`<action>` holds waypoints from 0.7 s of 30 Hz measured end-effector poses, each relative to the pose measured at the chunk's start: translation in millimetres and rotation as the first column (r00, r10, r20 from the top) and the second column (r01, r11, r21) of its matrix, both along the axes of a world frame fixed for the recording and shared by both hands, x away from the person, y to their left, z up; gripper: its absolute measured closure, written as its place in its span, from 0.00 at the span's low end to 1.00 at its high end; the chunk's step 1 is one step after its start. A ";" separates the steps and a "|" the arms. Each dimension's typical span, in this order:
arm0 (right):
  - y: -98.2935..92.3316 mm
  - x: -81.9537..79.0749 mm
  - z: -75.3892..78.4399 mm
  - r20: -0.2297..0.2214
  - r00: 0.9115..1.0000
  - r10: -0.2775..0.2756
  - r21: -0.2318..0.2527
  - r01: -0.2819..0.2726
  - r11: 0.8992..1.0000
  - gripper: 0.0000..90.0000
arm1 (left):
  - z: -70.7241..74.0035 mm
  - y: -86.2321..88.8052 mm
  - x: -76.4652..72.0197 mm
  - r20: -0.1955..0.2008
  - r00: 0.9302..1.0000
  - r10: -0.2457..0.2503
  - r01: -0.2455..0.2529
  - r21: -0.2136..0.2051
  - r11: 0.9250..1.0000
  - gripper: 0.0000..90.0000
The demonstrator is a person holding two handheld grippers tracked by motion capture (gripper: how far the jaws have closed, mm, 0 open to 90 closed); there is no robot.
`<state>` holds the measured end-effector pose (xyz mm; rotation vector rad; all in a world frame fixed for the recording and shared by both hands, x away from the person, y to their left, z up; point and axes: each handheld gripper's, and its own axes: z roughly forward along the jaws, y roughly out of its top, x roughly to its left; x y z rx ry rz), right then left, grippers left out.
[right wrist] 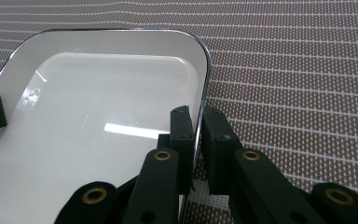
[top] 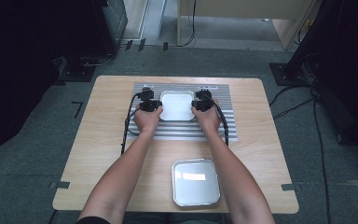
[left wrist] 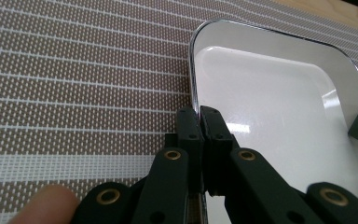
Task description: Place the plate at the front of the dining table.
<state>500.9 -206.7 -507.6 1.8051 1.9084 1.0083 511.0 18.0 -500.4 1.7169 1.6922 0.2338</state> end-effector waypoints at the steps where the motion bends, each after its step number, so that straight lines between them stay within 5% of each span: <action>1: -0.1 -0.1 -0.6 -0.001 1.000 0.002 -0.003 -0.002 1.000 0.93 | -0.7 0.4 0.6 -0.007 1.000 -0.006 0.006 -0.003 1.000 0.98; 10: -2.6 -0.4 -1.2 -0.007 1.000 -0.004 -0.012 0.004 1.000 0.93 | -0.8 -1.3 2.4 -0.022 1.000 -0.020 0.019 -0.015 1.000 0.97; 15: -2.5 -4.1 -5.0 0.042 0.999 0.014 -0.038 -0.012 0.999 0.91 | -2.1 -0.8 2.0 -0.010 0.999 -0.030 0.030 -0.018 0.999 0.96; 21: 0.5 -5.9 -4.7 0.049 0.999 0.007 -0.064 -0.004 0.998 0.91 | -3.4 -0.2 1.5 -0.005 0.999 -0.042 0.042 -0.028 0.999 0.91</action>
